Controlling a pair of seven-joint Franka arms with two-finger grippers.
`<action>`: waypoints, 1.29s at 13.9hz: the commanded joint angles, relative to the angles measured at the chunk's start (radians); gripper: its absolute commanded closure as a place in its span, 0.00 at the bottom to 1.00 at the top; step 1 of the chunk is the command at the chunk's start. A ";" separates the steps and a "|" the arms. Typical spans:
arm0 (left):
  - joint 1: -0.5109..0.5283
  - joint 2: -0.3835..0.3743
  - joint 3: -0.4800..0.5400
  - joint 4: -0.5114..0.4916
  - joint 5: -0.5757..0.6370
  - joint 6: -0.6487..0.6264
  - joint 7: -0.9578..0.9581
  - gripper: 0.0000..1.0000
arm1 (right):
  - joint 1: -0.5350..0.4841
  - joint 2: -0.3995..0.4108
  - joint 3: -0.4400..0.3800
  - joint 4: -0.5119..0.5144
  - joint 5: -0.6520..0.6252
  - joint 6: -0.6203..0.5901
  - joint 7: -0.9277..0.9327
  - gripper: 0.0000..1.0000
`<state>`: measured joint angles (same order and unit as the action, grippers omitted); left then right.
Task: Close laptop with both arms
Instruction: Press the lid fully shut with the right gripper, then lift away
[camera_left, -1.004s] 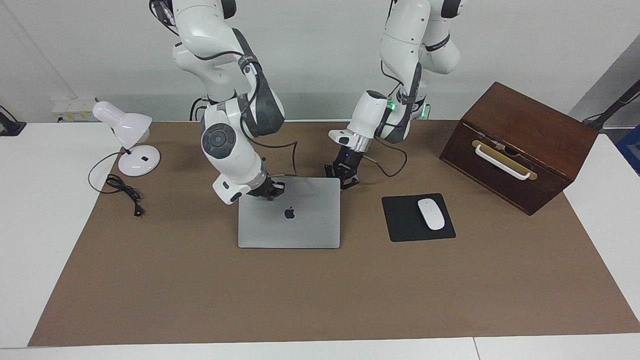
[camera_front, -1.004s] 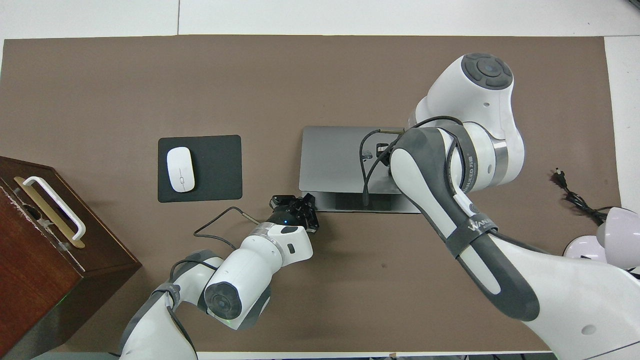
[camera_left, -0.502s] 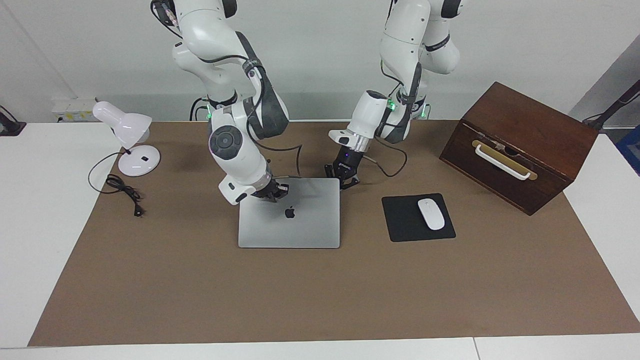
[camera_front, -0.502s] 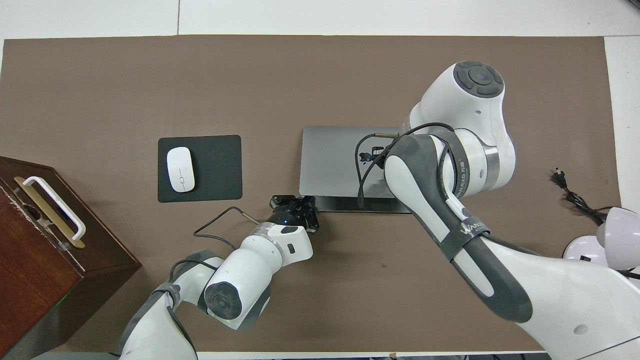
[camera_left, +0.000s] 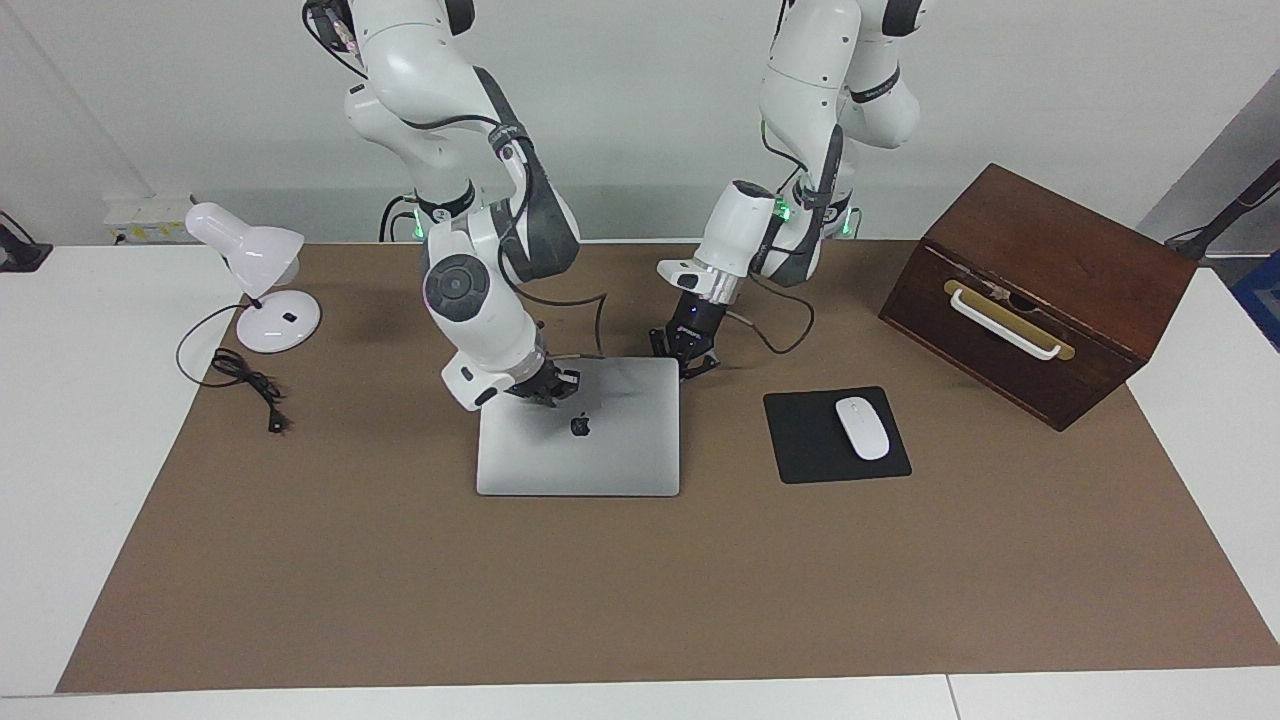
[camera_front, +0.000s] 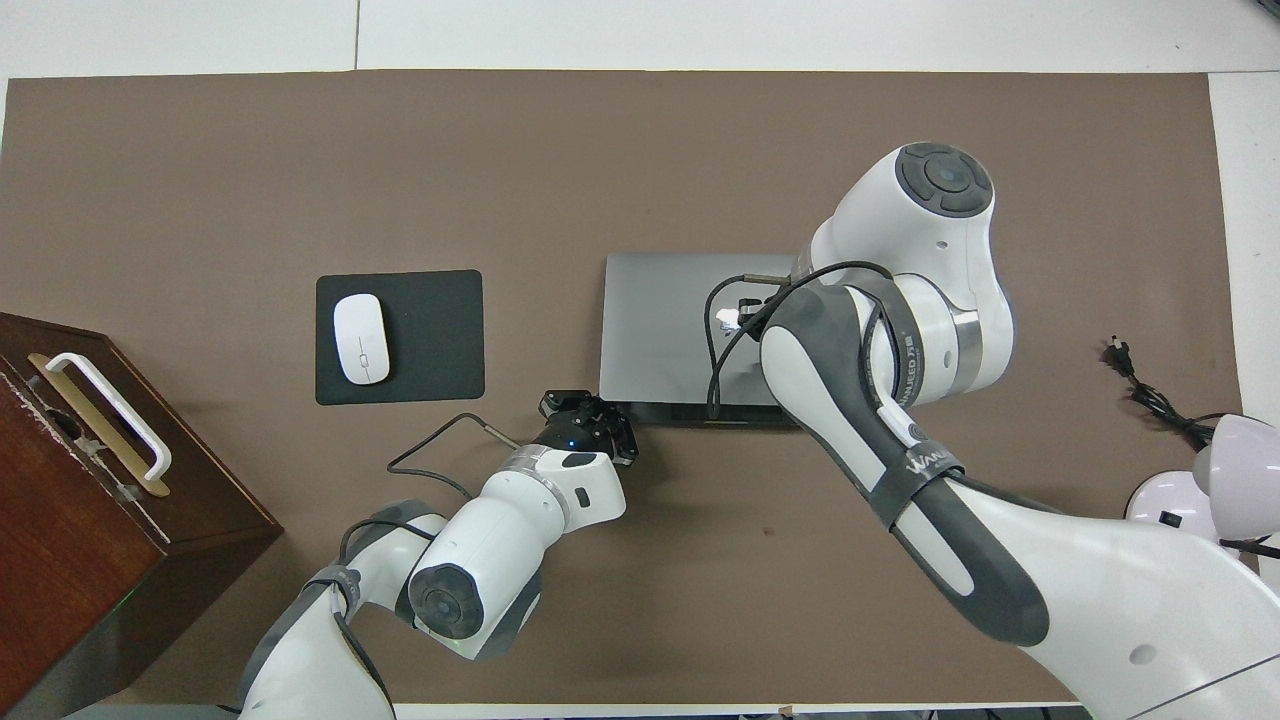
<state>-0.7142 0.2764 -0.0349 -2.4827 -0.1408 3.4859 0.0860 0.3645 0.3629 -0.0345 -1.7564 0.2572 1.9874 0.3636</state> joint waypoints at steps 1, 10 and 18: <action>-0.021 0.044 0.020 0.004 -0.017 0.015 0.024 1.00 | -0.002 -0.024 0.013 -0.048 0.025 0.036 0.023 1.00; -0.021 0.044 0.021 0.004 -0.017 0.015 0.024 1.00 | -0.002 -0.019 0.021 -0.074 0.027 0.079 0.028 1.00; -0.021 0.044 0.021 0.001 -0.017 0.015 0.024 1.00 | -0.002 -0.018 0.027 -0.091 0.025 0.106 0.028 1.00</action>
<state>-0.7144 0.2765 -0.0347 -2.4827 -0.1408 3.4860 0.0866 0.3646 0.3629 -0.0200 -1.8123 0.2572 2.0615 0.3692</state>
